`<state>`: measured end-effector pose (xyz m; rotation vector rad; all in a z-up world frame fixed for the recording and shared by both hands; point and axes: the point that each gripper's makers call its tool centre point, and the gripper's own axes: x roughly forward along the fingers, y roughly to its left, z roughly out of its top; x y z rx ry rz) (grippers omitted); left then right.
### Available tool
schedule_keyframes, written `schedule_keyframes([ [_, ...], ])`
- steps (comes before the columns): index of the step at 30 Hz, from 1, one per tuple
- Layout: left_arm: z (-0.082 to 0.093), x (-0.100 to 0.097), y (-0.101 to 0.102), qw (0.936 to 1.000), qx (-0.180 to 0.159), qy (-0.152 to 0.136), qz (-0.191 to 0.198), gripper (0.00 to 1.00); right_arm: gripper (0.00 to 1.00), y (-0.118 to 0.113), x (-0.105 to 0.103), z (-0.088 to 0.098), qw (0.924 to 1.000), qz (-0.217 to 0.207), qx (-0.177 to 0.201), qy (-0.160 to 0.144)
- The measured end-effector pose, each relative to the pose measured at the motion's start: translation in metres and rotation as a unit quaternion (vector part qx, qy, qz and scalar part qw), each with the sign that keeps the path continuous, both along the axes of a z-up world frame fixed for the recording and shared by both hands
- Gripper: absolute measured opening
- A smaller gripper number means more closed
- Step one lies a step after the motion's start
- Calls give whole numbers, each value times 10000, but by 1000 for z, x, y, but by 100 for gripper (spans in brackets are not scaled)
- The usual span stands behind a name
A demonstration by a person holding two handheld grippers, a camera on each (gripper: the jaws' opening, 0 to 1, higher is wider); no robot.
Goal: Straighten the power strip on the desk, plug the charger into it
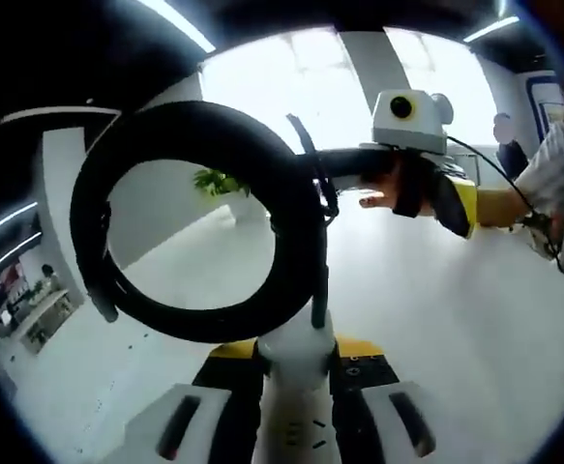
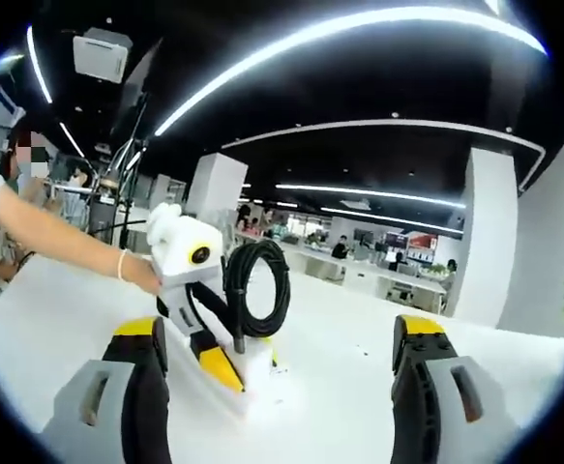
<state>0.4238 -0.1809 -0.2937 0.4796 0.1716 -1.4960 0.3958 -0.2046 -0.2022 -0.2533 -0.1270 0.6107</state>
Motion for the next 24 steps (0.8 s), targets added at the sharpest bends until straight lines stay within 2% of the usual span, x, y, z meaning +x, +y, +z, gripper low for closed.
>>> schedule_keyframes([
  [5,-1,1,0,9999,-49,-61,86,26,97,-2,1,-4,9999,69,79,39],
  [8,-1,3,0,9991,-39,-395,124,27,96,-5,4,-8,9999,54,100,99],
  [9,-3,3,-1,9991,-5,-391,150,28,96,-6,4,-9,9999,41,92,119],
  [10,-5,8,0,9988,62,-400,273,32,95,-7,5,-10,9999,26,89,130],
  [12,-6,9,1,9990,26,-350,281,45,94,-10,5,-13,9998,-6,62,181],
  [13,-5,9,0,9992,-56,-248,303,47,94,-9,5,-14,9998,-14,53,195],
  [16,2,14,2,9983,-286,-256,446,51,94,-14,3,-16,9997,-34,92,223],
  [20,3,17,7,9979,-322,-177,542,61,94,-17,3,-14,9994,-32,237,245],
  [23,3,17,11,9976,-328,-191,576,77,95,-16,3,-10,9991,19,365,199],
  [24,2,16,12,9975,-364,-195,570,85,95,-16,3,-9,9991,22,385,194],
])
